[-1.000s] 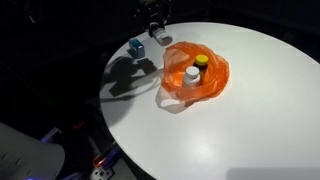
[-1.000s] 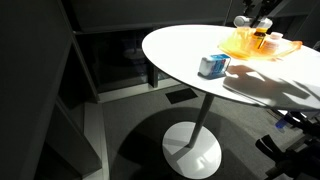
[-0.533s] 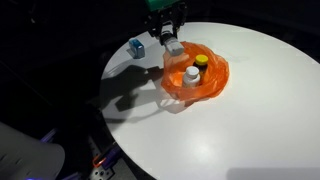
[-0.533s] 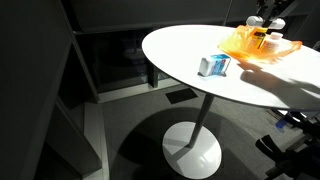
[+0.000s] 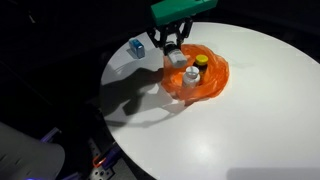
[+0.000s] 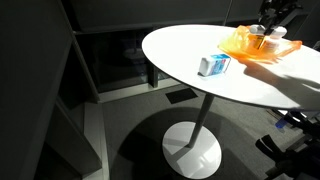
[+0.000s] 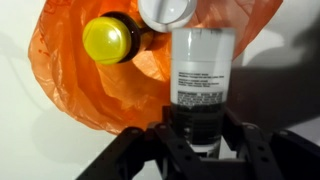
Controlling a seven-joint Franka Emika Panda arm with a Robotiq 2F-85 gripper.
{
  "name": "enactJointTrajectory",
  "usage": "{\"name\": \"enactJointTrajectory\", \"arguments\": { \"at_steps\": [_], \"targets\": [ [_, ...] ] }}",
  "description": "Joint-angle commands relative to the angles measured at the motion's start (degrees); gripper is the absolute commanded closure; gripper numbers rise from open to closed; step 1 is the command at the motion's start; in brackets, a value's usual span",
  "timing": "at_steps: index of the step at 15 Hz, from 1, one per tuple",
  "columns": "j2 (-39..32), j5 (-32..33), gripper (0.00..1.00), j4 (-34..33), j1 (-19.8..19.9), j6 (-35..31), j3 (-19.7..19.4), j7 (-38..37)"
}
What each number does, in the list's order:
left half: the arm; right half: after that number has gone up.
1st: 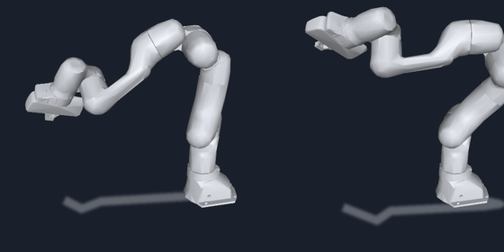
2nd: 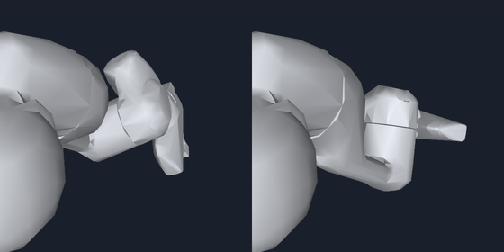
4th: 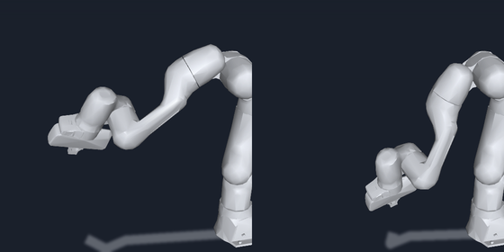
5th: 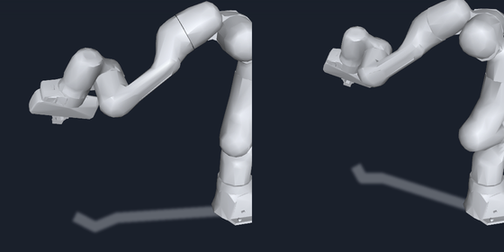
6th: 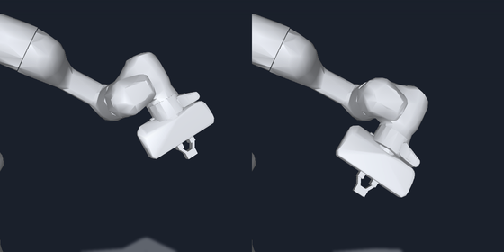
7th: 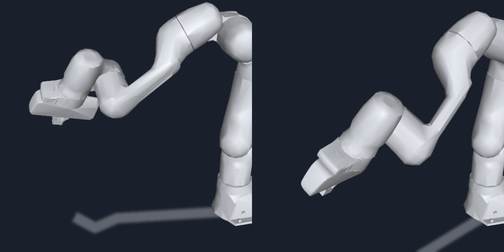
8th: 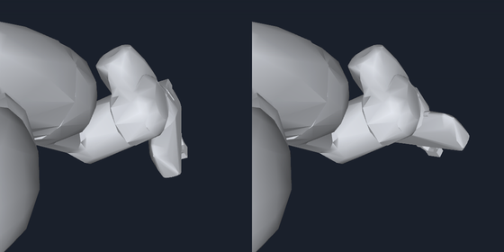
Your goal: Put the white bottle in the plastic
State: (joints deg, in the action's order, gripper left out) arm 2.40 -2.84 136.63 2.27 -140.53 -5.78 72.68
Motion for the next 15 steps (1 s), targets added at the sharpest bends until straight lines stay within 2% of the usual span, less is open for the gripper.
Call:
{"name": "enactJointTrajectory", "arguments": {
  "at_steps": [1,6,15],
  "targets": [
    [-2.9,-2.2,0.75,-1.7,0.4,-0.5,0.3,3.0],
    [-5.3,-2.7,0.75,-2.8,0.7,-0.2,1.4,4.2],
    [-5.6,-4.9,0.75,-1.3,2.0,-1.1,1.8,4.9]
  ]
}}
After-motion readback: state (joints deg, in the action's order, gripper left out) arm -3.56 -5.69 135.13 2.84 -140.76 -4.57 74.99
